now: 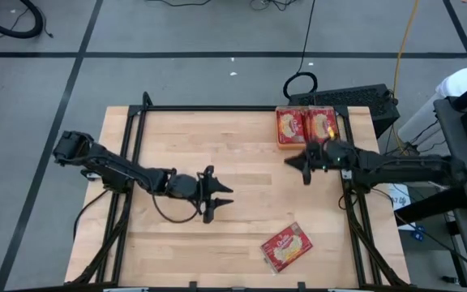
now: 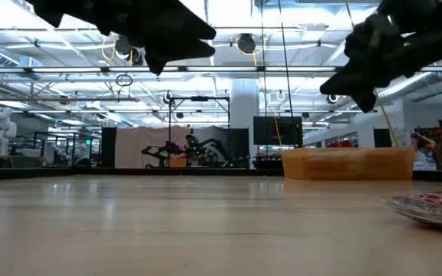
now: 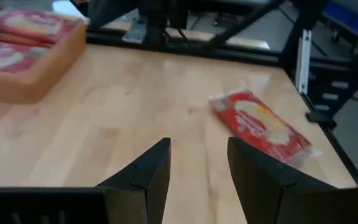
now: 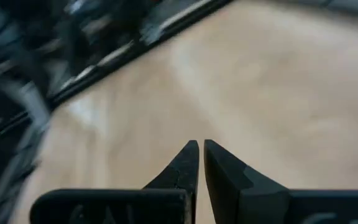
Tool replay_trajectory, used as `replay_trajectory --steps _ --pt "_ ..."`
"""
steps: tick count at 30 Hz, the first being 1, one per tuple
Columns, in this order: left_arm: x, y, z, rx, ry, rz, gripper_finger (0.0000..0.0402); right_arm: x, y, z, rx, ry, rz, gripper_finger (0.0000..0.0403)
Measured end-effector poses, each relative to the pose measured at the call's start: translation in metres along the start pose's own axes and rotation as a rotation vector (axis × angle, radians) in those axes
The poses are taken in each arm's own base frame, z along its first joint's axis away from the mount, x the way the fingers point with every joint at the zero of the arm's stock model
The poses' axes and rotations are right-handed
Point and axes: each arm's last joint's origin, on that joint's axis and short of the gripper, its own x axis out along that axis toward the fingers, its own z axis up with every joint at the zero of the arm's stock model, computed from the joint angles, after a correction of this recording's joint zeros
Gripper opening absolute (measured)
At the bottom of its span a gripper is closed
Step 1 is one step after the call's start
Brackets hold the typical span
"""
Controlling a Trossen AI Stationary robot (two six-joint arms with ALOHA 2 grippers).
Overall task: Sort popcorn bags into baskets
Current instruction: Put the red popcorn bag into the orange bin
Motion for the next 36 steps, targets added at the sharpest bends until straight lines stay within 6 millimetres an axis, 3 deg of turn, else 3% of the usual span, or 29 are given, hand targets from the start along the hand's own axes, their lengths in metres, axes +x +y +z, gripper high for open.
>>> replay_trajectory --steps 5,14,23,28,36 --pt "0.01 -0.017 -0.015 0.008 0.013 -0.017 0.0161 0.009 0.034 -0.031 0.008 0.204 0.143 0.0018" --pt "0.038 -0.027 -0.049 -0.043 0.024 -0.034 0.0161 0.008 0.088 -0.086 0.009 0.404 0.222 0.0018" --pt "0.051 -0.04 -0.055 -0.049 -0.039 -0.072 0.0161 0.027 0.13 -0.12 -0.033 0.573 0.23 0.0018" --pt "0.054 -0.049 -0.049 -0.038 -0.06 -0.092 0.0161 0.044 0.143 -0.134 -0.08 0.621 0.243 0.0018" --pt "0.055 -0.05 -0.044 -0.031 -0.088 -0.071 0.0161 0.068 0.132 -0.147 -0.068 0.59 0.148 0.0018"
